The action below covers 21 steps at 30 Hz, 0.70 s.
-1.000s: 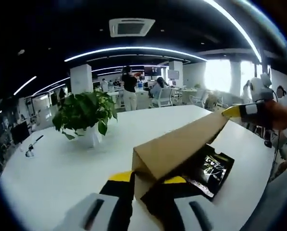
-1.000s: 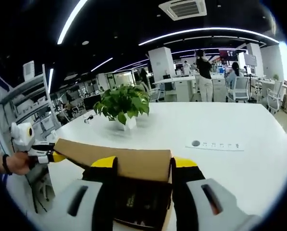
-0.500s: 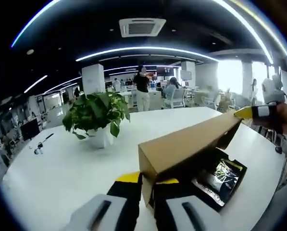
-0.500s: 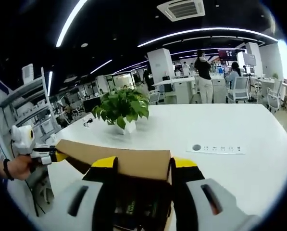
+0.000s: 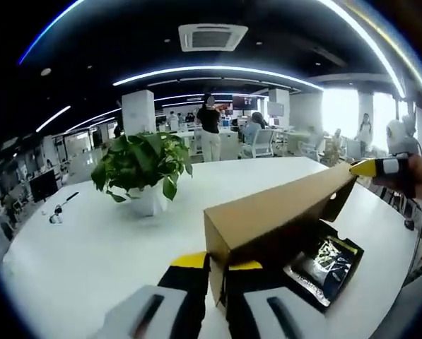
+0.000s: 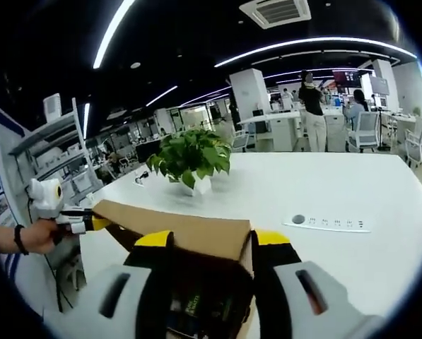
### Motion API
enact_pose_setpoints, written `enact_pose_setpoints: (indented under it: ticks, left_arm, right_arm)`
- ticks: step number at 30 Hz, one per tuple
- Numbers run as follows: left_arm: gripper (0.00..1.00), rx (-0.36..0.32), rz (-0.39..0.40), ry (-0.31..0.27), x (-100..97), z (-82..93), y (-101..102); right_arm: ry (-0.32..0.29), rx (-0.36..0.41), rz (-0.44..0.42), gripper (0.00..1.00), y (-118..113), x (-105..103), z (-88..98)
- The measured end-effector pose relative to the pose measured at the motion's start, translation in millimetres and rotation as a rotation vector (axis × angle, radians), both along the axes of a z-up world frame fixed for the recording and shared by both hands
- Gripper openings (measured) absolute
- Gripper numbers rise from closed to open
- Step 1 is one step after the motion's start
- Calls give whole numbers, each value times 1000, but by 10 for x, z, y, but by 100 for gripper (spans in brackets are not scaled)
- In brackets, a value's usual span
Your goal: Operate the shoe box by opening the lid, removing the specified soft item, and placing it in the target area until the item is outside and the box remains undamaged.
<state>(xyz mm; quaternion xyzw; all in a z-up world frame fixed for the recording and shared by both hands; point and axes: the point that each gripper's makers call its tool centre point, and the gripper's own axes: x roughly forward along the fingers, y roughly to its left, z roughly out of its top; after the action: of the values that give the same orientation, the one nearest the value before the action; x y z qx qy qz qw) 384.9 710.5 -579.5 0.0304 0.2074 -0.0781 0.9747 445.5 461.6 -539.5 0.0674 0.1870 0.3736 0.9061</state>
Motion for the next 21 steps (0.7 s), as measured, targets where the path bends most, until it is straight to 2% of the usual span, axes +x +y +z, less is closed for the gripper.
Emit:
enact_pose_setpoints:
  ticks: [2, 6, 11, 14, 16, 21]
  left_arm:
    - [7, -3, 1, 2, 12, 0, 3]
    - [7, -5, -2, 2, 31, 0, 9]
    - [7, -5, -4, 1, 59, 5, 19]
    - [7, -3, -6, 1, 78, 6, 21]
    - [7, -1, -8, 1, 91, 5, 26]
    - [7, -1, -11, 0, 95, 6, 28]
  right_arm:
    - [-7, 27, 27, 44, -9, -37, 12]
    - [-6, 17, 44, 41, -77, -74, -72]
    - [-8, -50, 32, 36, -140, -29, -243]
    - [-30, -93, -14, 26, -210, 74, -298]
    - [-42, -118, -39, 14, -240, 137, -325]
    - [-35, -131, -78, 7, -279, 314, -435]
